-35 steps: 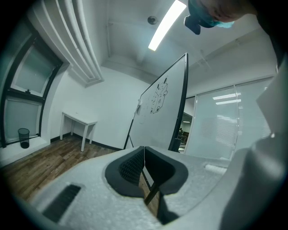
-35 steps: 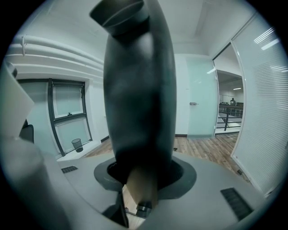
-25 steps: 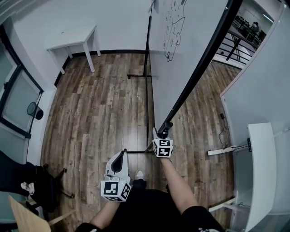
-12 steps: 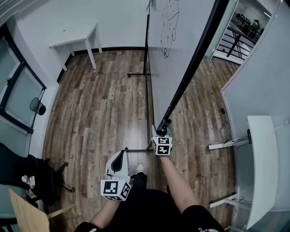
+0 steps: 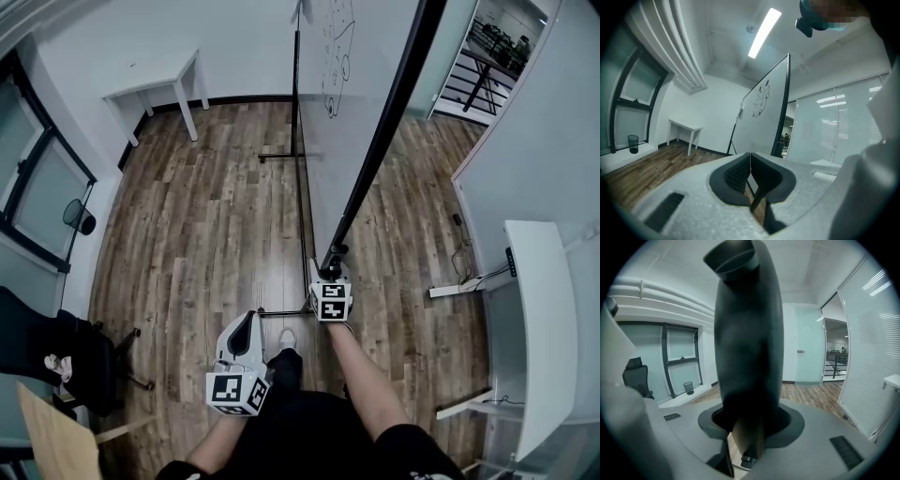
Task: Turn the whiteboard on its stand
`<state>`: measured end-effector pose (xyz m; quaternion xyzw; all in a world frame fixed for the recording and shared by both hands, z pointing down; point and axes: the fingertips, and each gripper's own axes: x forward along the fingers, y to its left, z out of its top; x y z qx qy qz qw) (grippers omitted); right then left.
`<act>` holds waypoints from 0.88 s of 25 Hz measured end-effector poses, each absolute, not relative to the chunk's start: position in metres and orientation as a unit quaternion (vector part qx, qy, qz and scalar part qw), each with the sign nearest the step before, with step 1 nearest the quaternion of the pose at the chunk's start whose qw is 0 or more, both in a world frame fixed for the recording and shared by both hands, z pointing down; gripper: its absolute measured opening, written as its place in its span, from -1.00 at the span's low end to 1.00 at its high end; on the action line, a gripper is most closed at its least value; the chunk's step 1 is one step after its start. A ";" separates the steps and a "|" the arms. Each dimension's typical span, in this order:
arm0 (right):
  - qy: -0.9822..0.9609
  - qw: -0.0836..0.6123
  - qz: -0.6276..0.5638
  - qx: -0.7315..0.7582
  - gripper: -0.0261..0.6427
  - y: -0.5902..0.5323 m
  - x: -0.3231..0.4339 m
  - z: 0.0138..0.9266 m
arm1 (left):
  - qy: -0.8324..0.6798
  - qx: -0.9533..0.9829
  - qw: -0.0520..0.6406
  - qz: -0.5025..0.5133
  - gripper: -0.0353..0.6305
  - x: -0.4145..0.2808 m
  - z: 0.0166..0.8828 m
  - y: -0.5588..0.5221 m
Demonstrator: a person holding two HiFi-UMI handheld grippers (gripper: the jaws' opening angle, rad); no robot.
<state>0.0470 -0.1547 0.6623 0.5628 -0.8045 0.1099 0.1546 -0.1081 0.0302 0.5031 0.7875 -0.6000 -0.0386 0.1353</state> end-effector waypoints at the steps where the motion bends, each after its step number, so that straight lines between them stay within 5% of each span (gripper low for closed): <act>1: -0.804 0.156 0.111 0.563 -0.46 -0.147 0.048 0.663 | -0.600 0.787 0.135 -0.038 -0.84 -0.107 0.504 0.039; 22: -0.811 0.161 0.103 0.554 -0.46 -0.001 0.073 0.662 | -0.618 0.773 0.140 -0.040 -0.84 -0.076 0.528 0.241</act>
